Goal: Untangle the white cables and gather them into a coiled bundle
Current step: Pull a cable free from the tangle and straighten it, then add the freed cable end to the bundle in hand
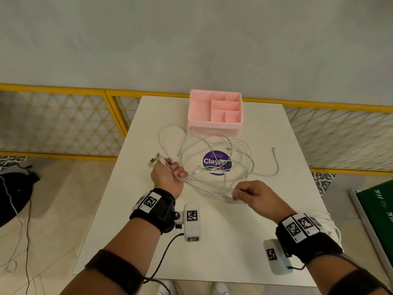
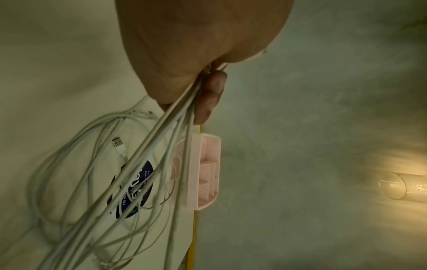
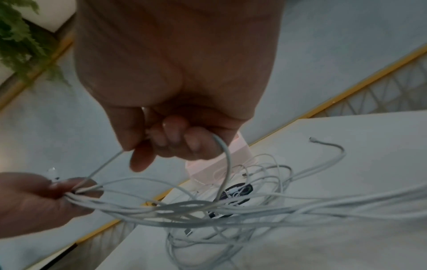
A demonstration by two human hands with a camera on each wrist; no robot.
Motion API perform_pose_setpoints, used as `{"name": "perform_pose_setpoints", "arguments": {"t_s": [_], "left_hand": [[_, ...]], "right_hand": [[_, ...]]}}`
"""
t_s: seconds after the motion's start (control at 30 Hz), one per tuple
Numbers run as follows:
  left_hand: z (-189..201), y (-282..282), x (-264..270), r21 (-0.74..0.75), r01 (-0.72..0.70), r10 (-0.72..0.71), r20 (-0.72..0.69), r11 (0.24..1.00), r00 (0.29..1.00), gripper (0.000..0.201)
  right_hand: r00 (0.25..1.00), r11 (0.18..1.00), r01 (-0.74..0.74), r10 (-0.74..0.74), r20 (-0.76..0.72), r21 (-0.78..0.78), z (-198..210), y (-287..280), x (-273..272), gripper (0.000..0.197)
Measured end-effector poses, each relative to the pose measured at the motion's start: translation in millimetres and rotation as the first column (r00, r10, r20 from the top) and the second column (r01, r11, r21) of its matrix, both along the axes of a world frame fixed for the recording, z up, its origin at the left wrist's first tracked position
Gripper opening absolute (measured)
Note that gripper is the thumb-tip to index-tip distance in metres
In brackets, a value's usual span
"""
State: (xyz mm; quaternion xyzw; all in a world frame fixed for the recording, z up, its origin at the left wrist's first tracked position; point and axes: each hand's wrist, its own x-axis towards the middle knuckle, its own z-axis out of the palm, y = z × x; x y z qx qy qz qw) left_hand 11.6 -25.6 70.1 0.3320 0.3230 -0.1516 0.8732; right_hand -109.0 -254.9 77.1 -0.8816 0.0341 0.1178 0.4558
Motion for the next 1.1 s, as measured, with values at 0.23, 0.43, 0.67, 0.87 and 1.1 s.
{"name": "perform_pose_setpoints", "arguments": {"t_s": [0.23,0.43,0.67,0.87,1.1], "left_hand": [[-1.8,-2.3,-2.0,0.044,-0.017,0.013,0.071,0.999,0.997,0.034],[-0.8,-6.3,-5.1,0.285,0.014,-0.078,0.216,0.958,0.973,0.036],[-9.5,5.4,-9.9,0.377,0.241,-0.334,0.203,0.894,0.921,0.024],[-13.4,-8.4,-22.8,0.554,0.379,-0.547,0.171,0.741,0.819,0.029],[-2.2,-34.2,-26.7,0.506,0.475,-0.628,0.183,0.719,0.756,0.03]], "right_hand": [[0.978,0.988,-0.111,0.128,-0.163,0.108,2.0,14.0,-13.8,0.022],[0.996,0.97,0.032,-0.011,0.092,-0.24,-36.2,-19.1,-7.6,0.022],[0.717,0.725,0.688,-0.685,-0.129,-0.021,-38.2,-80.5,19.3,0.017],[0.813,0.565,0.51,-0.563,-0.148,0.649,13.5,-38.7,37.5,0.033],[0.969,0.884,0.1,-0.19,0.156,0.456,19.5,40.4,34.0,0.029]]}}
